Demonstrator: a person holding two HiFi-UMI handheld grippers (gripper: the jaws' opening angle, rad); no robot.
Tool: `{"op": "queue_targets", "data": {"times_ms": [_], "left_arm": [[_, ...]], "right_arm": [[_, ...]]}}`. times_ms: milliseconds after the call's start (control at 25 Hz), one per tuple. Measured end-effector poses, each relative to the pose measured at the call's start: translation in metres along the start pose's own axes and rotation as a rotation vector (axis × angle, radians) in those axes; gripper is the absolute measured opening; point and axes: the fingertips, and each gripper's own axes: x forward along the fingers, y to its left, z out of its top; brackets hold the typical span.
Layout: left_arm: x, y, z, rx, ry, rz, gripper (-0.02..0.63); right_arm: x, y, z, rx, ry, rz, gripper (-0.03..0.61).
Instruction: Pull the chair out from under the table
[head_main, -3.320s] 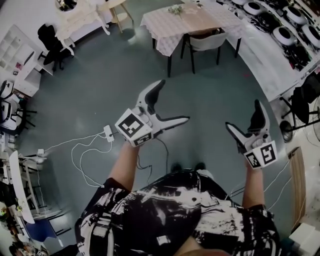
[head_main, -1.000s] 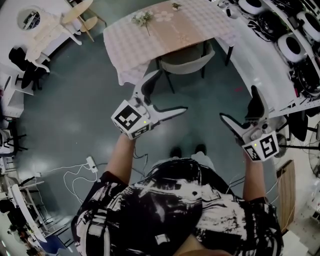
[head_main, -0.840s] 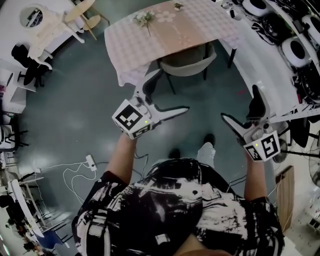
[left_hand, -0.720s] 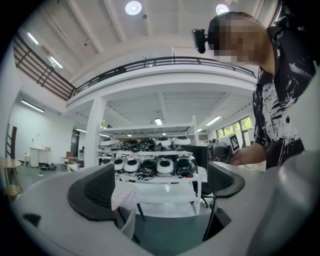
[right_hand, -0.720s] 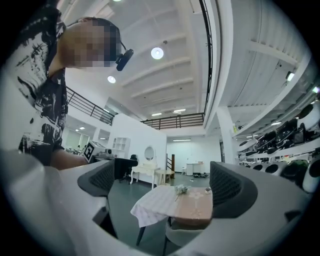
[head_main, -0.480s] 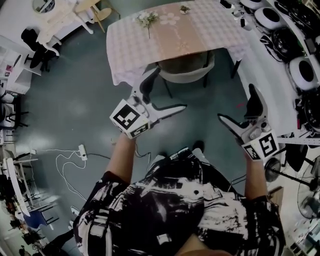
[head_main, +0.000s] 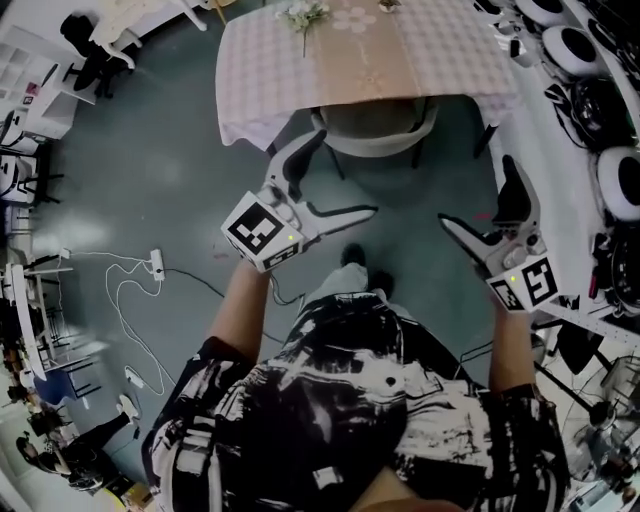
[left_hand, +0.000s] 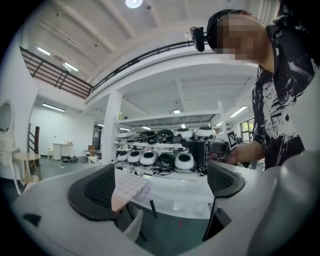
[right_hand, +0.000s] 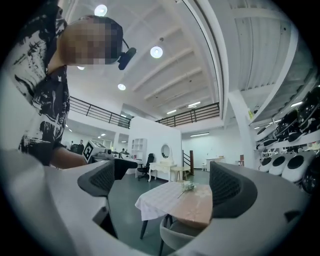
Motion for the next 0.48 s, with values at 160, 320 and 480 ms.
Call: {"op": "queue_targets", "data": {"times_ms": [160, 320, 480], "left_arm": [[0.006, 0.021, -0.01, -0.005, -0.001, 0.02, 0.56], [0.02, 0.055, -0.022, -0.013, 0.009, 0.023, 0.56], [0.029, 0.1, -0.035, -0.007, 0.035, 0.022, 0.558]], "right_arm": [[0.023, -0.013, -0.012, 0.0, 0.012, 0.027, 0.571], [0.058, -0.029, -0.023, -0.019, 0.045, 0.049, 0.571], [0.103, -0.051, -0.042, -0.023, 0.103, 0.066, 0.571]]}}
